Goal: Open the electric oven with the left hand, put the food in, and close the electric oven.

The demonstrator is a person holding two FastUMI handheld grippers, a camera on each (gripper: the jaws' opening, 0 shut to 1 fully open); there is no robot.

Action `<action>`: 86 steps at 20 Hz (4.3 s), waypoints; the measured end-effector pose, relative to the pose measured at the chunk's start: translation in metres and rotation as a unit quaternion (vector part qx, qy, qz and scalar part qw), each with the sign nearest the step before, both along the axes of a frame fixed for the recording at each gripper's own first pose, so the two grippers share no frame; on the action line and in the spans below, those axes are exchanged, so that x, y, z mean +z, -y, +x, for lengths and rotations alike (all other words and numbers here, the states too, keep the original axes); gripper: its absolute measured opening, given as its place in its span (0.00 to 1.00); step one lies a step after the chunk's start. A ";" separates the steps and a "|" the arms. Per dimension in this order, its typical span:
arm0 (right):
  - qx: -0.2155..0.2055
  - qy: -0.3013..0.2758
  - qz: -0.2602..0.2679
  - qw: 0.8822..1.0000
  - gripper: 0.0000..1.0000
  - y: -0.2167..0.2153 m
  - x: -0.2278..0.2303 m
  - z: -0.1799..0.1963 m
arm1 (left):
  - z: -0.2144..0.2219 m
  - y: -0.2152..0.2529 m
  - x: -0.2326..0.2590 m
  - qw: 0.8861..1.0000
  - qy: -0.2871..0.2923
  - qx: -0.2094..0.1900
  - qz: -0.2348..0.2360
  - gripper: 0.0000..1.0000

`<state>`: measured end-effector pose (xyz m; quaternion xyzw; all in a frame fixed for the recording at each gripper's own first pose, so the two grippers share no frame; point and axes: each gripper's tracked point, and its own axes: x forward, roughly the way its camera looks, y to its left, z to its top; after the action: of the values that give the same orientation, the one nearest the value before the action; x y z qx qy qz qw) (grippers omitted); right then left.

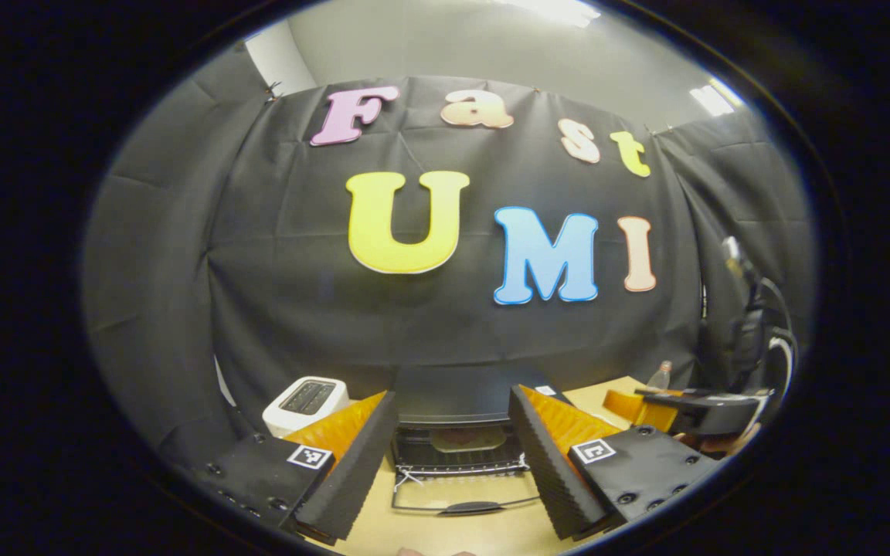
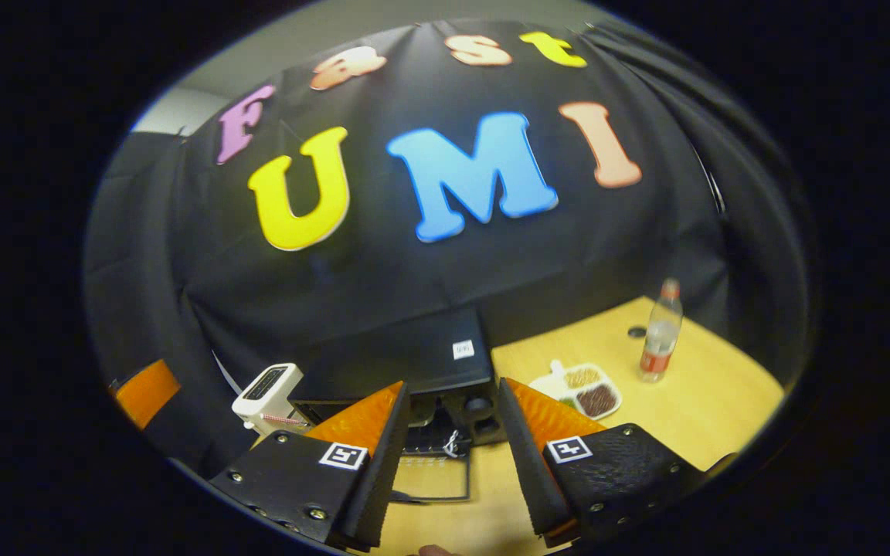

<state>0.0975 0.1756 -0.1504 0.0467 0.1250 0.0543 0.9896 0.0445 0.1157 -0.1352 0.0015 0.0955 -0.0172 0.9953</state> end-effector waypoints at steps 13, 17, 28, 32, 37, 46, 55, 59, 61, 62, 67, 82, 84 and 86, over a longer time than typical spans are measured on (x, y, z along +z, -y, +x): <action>-0.012 0.110 -0.007 0.994 0.99 0.111 0.105 -0.055 | 0.014 0.084 -0.014 0.998 -0.047 -0.030 -0.007 0.99; -0.012 0.100 -0.014 0.995 0.99 0.128 0.094 -0.052 | 0.014 0.088 -0.076 0.989 -0.145 -0.036 -0.012 0.98; -0.042 0.062 0.004 0.997 0.99 0.167 0.063 -0.041 | -0.010 0.071 -0.233 0.930 -0.365 -0.029 -0.018 0.98; -0.067 0.047 0.004 0.997 0.99 0.186 0.052 -0.042 | -0.028 0.054 -0.281 0.899 -0.437 -0.022 -0.006 0.98; -0.091 0.031 0.008 0.995 0.99 0.200 0.041 -0.044 | -0.046 0.036 -0.327 0.860 -0.509 -0.004 -0.003 0.98; -0.127 0.030 -0.002 0.991 0.99 0.216 0.040 -0.046 | -0.026 0.026 -0.377 0.834 -0.552 -0.005 0.012 0.98; -0.131 0.021 -0.009 0.991 0.99 0.205 0.038 -0.048 | -0.017 0.026 -0.388 0.826 -0.564 -0.015 0.013 0.97; -0.122 0.019 -0.009 0.992 0.99 0.195 0.037 -0.047 | -0.017 0.026 -0.372 0.838 -0.546 -0.021 0.009 0.97; -0.121 0.022 -0.008 0.992 0.99 0.190 0.038 -0.046 | -0.018 0.026 -0.365 0.842 -0.538 -0.022 0.005 0.97; -0.118 0.022 -0.006 0.993 0.99 0.187 0.038 -0.045 | -0.017 0.026 -0.361 0.844 -0.535 -0.023 0.002 0.97; -0.100 0.015 -0.003 0.995 0.99 0.172 0.033 -0.043 | -0.015 0.026 -0.339 0.857 -0.514 -0.025 -0.003 0.97; -0.115 0.000 0.005 0.993 0.99 0.193 0.021 -0.054 | 0.025 0.019 -0.304 0.898 -0.439 -0.007 0.030 1.00; -0.115 -0.002 0.004 0.993 0.99 0.198 0.021 -0.054 | 0.035 0.018 -0.297 0.906 -0.422 0.004 0.028 0.97; -0.111 -0.001 0.000 0.994 0.99 0.201 0.022 -0.051 | 0.042 0.020 -0.285 0.918 -0.396 0.013 0.024 0.97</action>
<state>0.0470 -0.0255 -0.1282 0.0607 0.1197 -0.0563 0.9894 0.0868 0.0956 -0.4199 0.0169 0.4826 -0.0011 0.8757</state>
